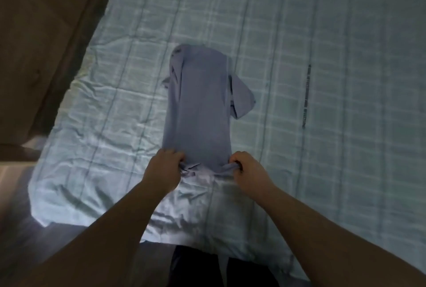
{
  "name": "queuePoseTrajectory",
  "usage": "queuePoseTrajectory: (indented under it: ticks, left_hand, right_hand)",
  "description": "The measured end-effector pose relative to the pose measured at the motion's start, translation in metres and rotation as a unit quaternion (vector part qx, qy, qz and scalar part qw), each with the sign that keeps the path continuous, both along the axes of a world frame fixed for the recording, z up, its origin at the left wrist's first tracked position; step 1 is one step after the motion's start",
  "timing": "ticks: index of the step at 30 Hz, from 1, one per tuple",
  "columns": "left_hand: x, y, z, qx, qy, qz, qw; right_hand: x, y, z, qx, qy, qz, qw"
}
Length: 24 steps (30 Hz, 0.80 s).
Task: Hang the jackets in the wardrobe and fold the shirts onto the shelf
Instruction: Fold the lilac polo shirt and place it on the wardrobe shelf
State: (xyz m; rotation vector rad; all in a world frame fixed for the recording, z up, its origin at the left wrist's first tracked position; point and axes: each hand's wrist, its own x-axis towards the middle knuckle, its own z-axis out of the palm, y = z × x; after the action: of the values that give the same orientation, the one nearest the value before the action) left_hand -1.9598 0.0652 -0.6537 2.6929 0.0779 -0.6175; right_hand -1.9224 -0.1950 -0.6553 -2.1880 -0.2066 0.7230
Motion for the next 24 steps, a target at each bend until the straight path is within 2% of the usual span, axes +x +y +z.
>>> queuePoseTrajectory:
  ticks: [2, 5, 9, 11, 14, 19, 21, 24]
  left_hand:
    - [-0.009, 0.003, -0.003, 0.025, 0.024, 0.004, 0.999]
    - [-0.012, 0.005, -0.001, 0.009, 0.072, 0.017, 0.997]
    - [-0.019, 0.009, -0.003, 0.056, 0.133, -0.029, 0.989]
    - [-0.016, 0.013, -0.005, 0.033, 0.138, -0.019, 0.990]
    - [0.004, 0.016, -0.003, -0.024, 0.085, 0.017, 0.996]
    - [0.053, 0.011, -0.006, -0.108, -0.017, 0.041, 0.993]
    - [0.073, 0.010, -0.010, -0.122, -0.027, 0.026, 0.992]
    - [0.099, 0.005, -0.011, -0.138, -0.039, 0.013, 0.990]
  right_hand:
    - [-0.006, -0.003, -0.006, -0.021, 0.016, 0.045, 0.999]
    - [-0.001, 0.000, 0.001, -0.044, 0.043, 0.074, 0.995]
    - [0.012, 0.009, 0.006, -0.046, 0.063, 0.048, 0.996]
    - [0.027, 0.017, 0.004, -0.055, 0.074, 0.024, 0.995]
    - [0.059, 0.031, -0.008, -0.070, 0.059, -0.045, 0.995]
    - [0.124, 0.049, -0.018, -0.078, -0.014, -0.272, 0.959]
    - [0.146, 0.050, -0.026, -0.067, -0.030, -0.301, 0.951]
    - [0.163, 0.053, -0.041, -0.085, 0.028, -0.286, 0.954]
